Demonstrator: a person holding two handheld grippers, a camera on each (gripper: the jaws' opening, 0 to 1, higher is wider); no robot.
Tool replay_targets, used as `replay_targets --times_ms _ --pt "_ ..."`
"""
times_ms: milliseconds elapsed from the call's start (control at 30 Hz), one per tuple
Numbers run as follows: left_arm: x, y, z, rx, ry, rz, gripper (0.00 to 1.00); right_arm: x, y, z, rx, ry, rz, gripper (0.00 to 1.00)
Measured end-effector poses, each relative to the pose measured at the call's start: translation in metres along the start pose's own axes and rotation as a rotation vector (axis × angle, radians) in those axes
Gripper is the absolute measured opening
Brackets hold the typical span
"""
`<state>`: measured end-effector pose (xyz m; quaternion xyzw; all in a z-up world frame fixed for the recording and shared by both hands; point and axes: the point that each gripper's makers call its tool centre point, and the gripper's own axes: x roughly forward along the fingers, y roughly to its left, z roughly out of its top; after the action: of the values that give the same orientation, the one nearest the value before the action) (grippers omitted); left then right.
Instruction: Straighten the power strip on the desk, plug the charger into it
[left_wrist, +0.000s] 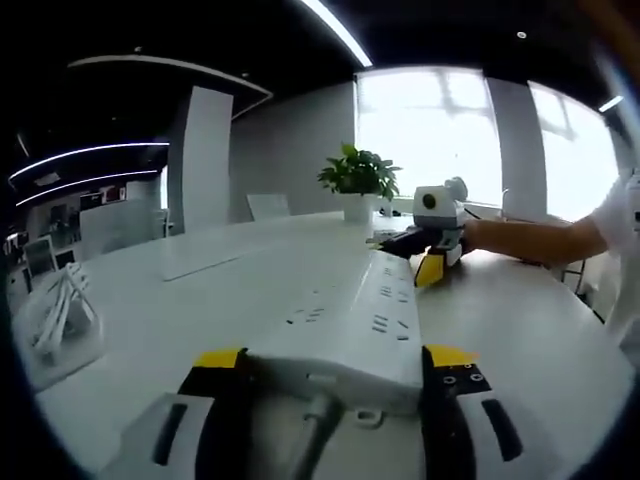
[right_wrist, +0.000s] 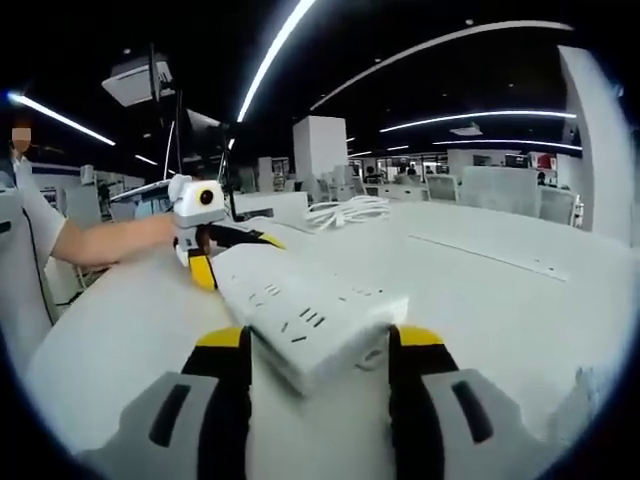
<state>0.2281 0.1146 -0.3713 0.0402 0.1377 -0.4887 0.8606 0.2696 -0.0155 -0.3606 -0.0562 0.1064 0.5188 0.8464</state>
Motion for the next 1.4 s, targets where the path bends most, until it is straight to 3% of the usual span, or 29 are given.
replay_targets --times_ms 1400 --pt "0.004 -0.007 0.001 0.021 0.013 -0.076 0.70 -0.029 0.030 -0.009 -0.020 0.008 -0.040 0.53"
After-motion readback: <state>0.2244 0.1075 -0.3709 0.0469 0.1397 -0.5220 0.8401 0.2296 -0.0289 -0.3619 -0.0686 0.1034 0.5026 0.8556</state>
